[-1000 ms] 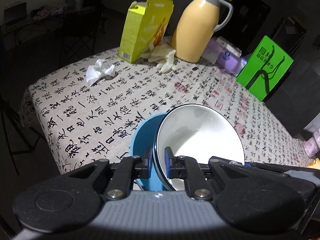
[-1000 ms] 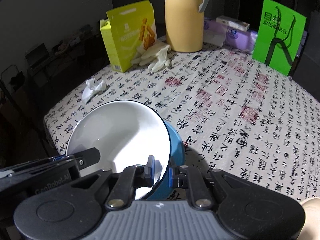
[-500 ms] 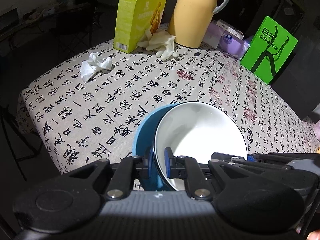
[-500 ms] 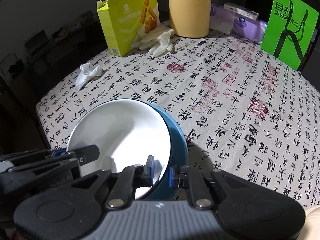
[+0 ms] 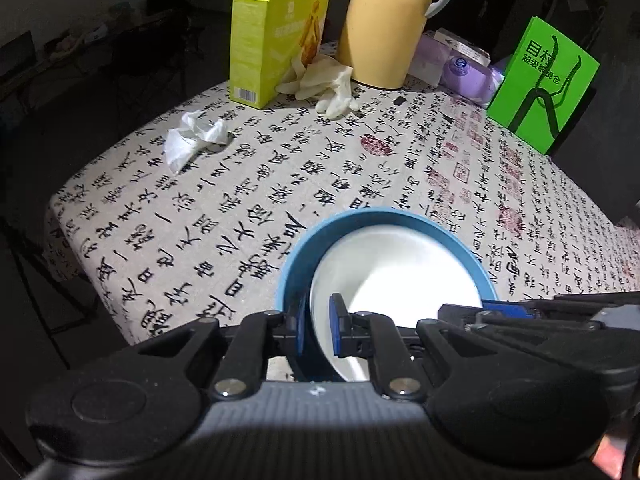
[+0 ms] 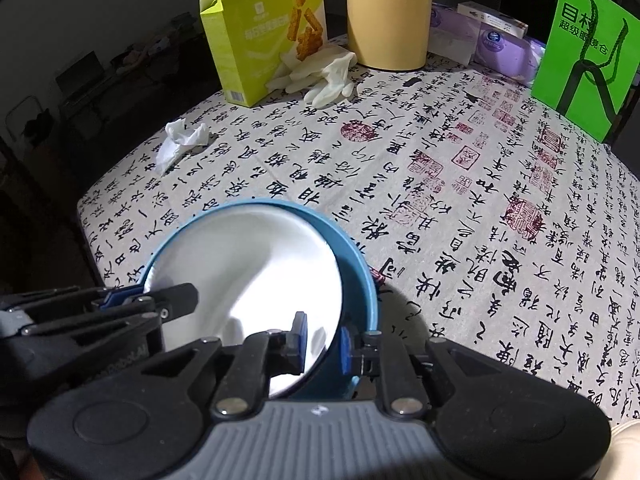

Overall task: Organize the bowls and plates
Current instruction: 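Lower the white bowl into the blue bowl with both tools, then open both tools to release the white bowl inside the blue bowl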

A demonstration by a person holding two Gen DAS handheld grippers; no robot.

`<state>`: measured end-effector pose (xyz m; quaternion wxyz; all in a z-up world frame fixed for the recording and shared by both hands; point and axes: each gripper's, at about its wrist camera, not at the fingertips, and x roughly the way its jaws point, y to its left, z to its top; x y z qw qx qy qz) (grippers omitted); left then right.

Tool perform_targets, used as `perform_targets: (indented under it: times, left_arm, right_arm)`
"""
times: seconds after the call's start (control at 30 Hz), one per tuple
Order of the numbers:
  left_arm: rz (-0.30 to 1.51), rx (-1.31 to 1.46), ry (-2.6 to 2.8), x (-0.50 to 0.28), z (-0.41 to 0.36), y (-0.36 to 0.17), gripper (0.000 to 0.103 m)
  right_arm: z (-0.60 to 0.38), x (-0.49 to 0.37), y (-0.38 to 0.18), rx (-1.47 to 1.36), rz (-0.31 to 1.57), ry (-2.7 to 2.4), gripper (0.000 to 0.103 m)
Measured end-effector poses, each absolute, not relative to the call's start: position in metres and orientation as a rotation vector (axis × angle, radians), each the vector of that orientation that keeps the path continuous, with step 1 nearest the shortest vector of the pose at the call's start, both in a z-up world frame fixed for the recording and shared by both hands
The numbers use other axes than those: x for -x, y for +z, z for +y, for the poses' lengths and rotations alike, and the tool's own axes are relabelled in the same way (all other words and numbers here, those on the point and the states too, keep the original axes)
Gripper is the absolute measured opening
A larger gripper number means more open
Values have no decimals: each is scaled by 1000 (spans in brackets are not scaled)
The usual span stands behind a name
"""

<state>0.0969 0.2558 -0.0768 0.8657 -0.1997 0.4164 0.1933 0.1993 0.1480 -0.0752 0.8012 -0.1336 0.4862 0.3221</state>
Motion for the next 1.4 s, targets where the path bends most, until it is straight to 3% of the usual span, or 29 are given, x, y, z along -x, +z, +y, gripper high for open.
perform_targets:
  times: [0.27,0.57,0.8,0.93,1.13,1.17,1.23,1.4]
  left_arm:
    - [875,413,408,-98,254,-78,12]
    - [840,445,394,-93,257,-73,14]
    - [782,468,370,-84,258,-62,33]
    - [721,463,361,-72,255,-53,56]
    - [613,447,376,-49,253,-44,100]
    - [593,444,373,-45,252,-43,103]
    - [568,443,360,-37,249,-44,103]
    - [477,431,356,-13,238,-53,103]
  right_arm:
    - [149,-198,-76,313,1013,665,10]
    - [145,-202,-73,279,1037,686,15]
    - [126,-201,-55,185,984,740,16]
    - [114,-197,-46,152,945,760,33]
    - [91,-188,-40,122,884,780,76]
    - [87,-185,-39,123,868,778,88]
    - [79,-179,-40,126,836,779,98]
    - [52,-161,-46,102,756,772,103]
